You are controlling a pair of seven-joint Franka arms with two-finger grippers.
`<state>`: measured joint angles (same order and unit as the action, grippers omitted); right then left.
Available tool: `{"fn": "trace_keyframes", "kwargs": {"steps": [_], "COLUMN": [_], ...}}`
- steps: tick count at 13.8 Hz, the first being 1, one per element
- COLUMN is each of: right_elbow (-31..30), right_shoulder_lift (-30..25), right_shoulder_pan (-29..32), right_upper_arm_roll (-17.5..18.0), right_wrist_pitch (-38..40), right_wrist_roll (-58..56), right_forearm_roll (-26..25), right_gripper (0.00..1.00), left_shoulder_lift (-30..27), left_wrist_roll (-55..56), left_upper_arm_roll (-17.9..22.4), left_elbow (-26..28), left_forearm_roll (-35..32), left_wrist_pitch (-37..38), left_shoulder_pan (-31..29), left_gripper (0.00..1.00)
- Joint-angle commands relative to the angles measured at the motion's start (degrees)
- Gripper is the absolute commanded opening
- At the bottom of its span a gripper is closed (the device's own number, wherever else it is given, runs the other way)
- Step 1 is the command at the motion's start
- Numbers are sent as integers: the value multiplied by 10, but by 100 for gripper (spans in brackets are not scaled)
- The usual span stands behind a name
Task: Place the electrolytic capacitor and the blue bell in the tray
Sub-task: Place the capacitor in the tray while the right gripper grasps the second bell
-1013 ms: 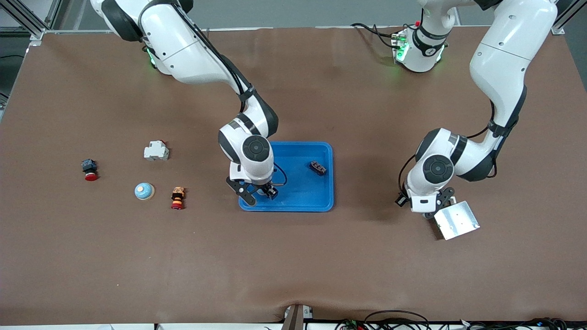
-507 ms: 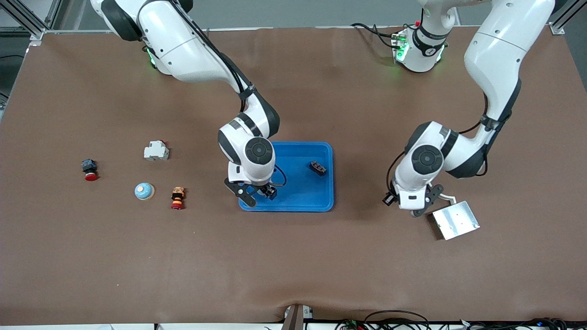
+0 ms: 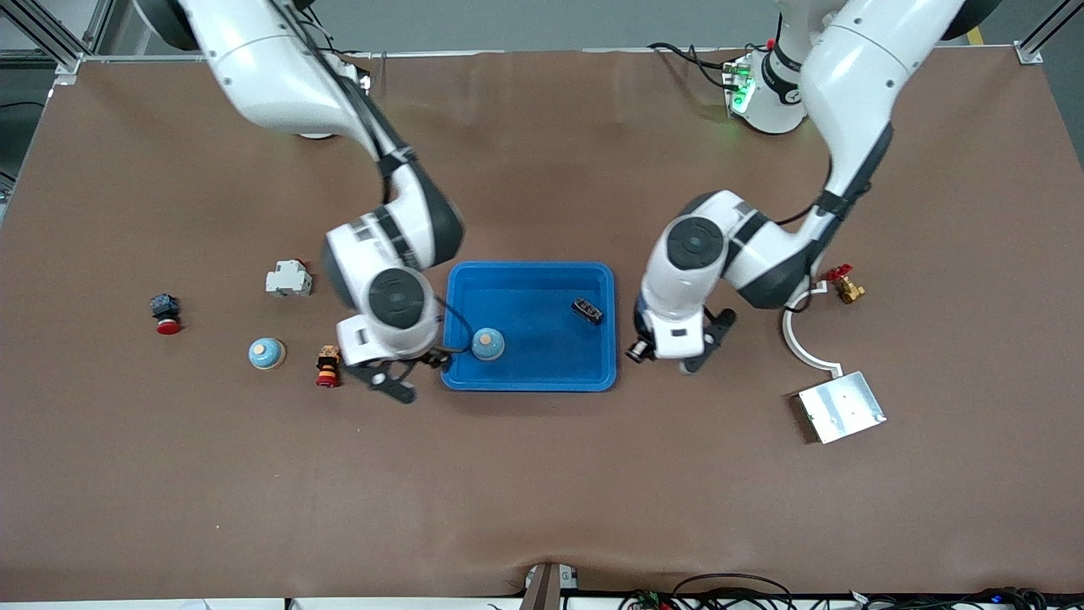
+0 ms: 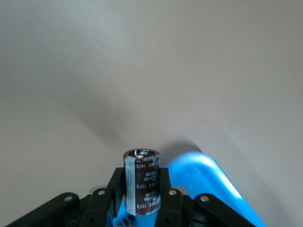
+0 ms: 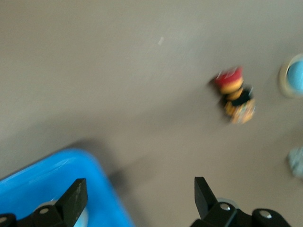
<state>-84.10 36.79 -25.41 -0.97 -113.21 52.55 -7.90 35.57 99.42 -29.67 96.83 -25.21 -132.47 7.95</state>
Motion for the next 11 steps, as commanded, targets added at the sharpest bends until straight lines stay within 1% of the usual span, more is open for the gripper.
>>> {"fn": "trace_keyframes", "kwargs": {"steps": [1, 3, 4, 5, 6, 7, 8, 9, 10, 11], "right_elbow": [-187, -243, -270, -306, -345, -368, -379, -390, -401, -413], "right_shoulder_lift": [-109, -139, -151, -163, -174, -179, -182, -182, -183, -182], "right_shoulder_pan": [76, 117, 137, 156, 183, 194, 207, 220, 229, 246], "right_upper_arm_roll": [11, 11, 11, 12, 14, 14, 14, 14, 14, 14], "right_wrist_pitch": [-124, -160, -182, -220, -269, -296, -306, -317, -331, -351], "right_wrist_roll": [-111, -185, -211, -231, -255, -277, -295, -310, -331, -350], "right_forearm_roll": [-1, -1, -1, 0, 1, 1, 2, 2, 2, 3], "right_gripper": [100, 100, 100, 100, 100, 100, 100, 100, 100, 100], "left_shoulder_lift": [48, 78, 91, 101, 111, 118, 122, 125, 129, 129], "left_wrist_roll": [43, 69, 78, 82, 82, 83, 84, 93, 104, 107], "left_upper_arm_roll": [5, 6, 7, 9, 20, 38, 65, 83, 88, 88], "left_elbow": [-58, -94, -103, -110, -116, -118, -119, -121, -127, -127], "left_forearm_roll": [-3, -4, -6, -7, -8, -8, -5, -1, -1, -1], "left_wrist_pitch": [6, 6, 6, 1, -5, -18, -29, -34, -36, -35], "left_shoulder_pan": [48, 70, 77, 82, 90, 109, 128, 142, 144, 145], "left_gripper": [0, 0, 0, 0, 0, 0, 0, 0, 29, 75]}}
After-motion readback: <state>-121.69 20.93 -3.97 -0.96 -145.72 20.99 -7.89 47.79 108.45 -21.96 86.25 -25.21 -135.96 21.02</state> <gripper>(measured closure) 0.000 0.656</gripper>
